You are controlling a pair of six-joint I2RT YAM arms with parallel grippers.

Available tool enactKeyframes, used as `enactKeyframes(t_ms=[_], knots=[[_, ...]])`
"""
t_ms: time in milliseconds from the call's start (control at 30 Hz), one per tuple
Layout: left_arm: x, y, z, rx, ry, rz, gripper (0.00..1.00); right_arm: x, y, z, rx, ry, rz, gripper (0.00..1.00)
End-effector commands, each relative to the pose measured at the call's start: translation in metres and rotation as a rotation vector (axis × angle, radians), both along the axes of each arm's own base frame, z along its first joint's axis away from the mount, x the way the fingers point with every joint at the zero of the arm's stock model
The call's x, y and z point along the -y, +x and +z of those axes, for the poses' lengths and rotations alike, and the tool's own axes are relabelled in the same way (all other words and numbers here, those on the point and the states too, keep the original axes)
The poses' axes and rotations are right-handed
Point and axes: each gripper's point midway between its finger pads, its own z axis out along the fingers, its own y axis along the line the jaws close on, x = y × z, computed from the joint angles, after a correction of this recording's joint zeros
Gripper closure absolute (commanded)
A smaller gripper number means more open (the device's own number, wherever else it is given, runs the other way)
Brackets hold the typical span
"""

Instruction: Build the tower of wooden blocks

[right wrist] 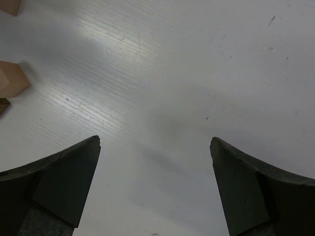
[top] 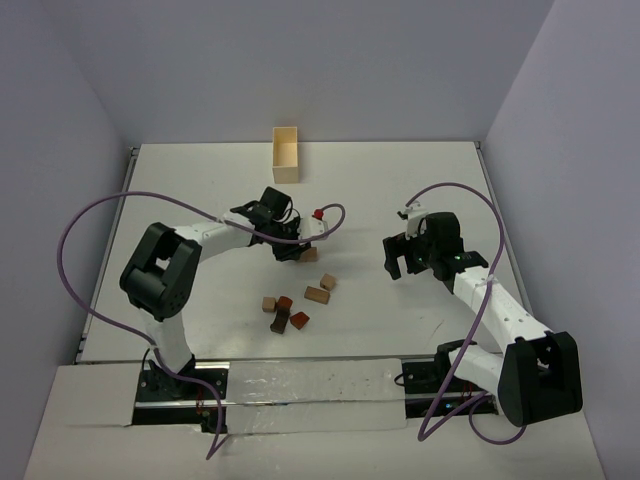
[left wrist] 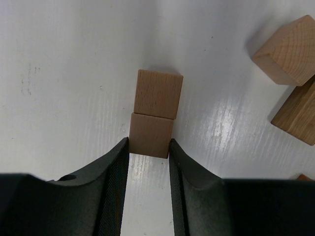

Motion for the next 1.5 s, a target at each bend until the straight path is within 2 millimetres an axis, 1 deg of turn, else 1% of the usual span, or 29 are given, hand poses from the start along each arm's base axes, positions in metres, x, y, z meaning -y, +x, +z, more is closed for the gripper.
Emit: enactKeyframes(t_ms=[0,200,300,367,467,667,733,800,833,900,933,967,1067,1133,1267,1400,1433,1467], knots=[[0.007,-0.003,-0.007,-0.032,0.0,0.009,0.88,-0.004,0.013,0.022,0.056,0.007,0.013,0.0],[0.011,-0.006,-0.007,-0.035,0.0,0.001,0.85,-0.005,0.013,0.021,0.056,0.007,0.015,0.0],[0.011,-0.006,-0.007,-0.037,0.002,0.003,0.79,-0.005,0.013,0.021,0.056,0.007,0.015,0.0],[0.011,-0.007,-0.008,-0.044,0.003,-0.003,0.72,-0.004,0.013,0.022,0.057,0.007,0.014,0.0],[0.011,-0.009,-0.007,-0.047,0.0,-0.016,0.63,-0.005,0.013,0.022,0.056,0.007,0.017,0.0],[0.012,-0.013,-0.005,-0.062,0.003,-0.035,0.53,-0.005,0.013,0.022,0.055,0.009,0.017,0.0],[0.012,-0.014,-0.004,-0.066,0.002,-0.04,0.46,-0.005,0.012,0.022,0.054,0.009,0.017,0.0],[0.012,-0.014,-0.004,-0.068,0.001,-0.044,0.35,-0.005,0.013,0.022,0.055,0.009,0.017,0.0],[0.012,-0.015,-0.004,-0.068,0.002,-0.045,0.32,-0.005,0.013,0.022,0.055,0.009,0.017,0.0],[0.012,-0.016,-0.003,-0.071,0.0,-0.051,0.21,-0.005,0.012,0.022,0.055,0.009,0.017,0.0],[0.013,-0.015,-0.001,-0.065,-0.003,-0.051,0.14,-0.005,0.013,0.022,0.056,0.009,0.017,0.0],[0.013,-0.015,0.0,-0.062,-0.005,-0.052,0.1,-0.005,0.013,0.022,0.056,0.009,0.017,0.0],[0.013,-0.013,0.004,-0.049,-0.007,-0.051,0.05,-0.005,0.012,0.022,0.055,0.009,0.017,0.0],[0.014,-0.011,0.01,-0.037,-0.014,-0.054,0.05,-0.005,0.013,0.023,0.058,0.008,0.016,0.0],[0.014,-0.01,0.031,-0.01,-0.038,-0.062,0.14,-0.005,0.012,0.023,0.06,0.01,0.017,0.0],[0.011,-0.013,0.063,0.016,-0.105,-0.063,0.16,-0.005,0.012,0.026,0.069,0.014,0.017,0.0],[0.009,-0.017,0.072,0.023,-0.121,-0.068,0.16,-0.005,0.012,0.026,0.071,0.015,0.018,0.0],[0.006,-0.019,0.077,0.029,-0.128,-0.07,0.16,-0.005,0.012,0.028,0.076,0.016,0.017,0.0]])
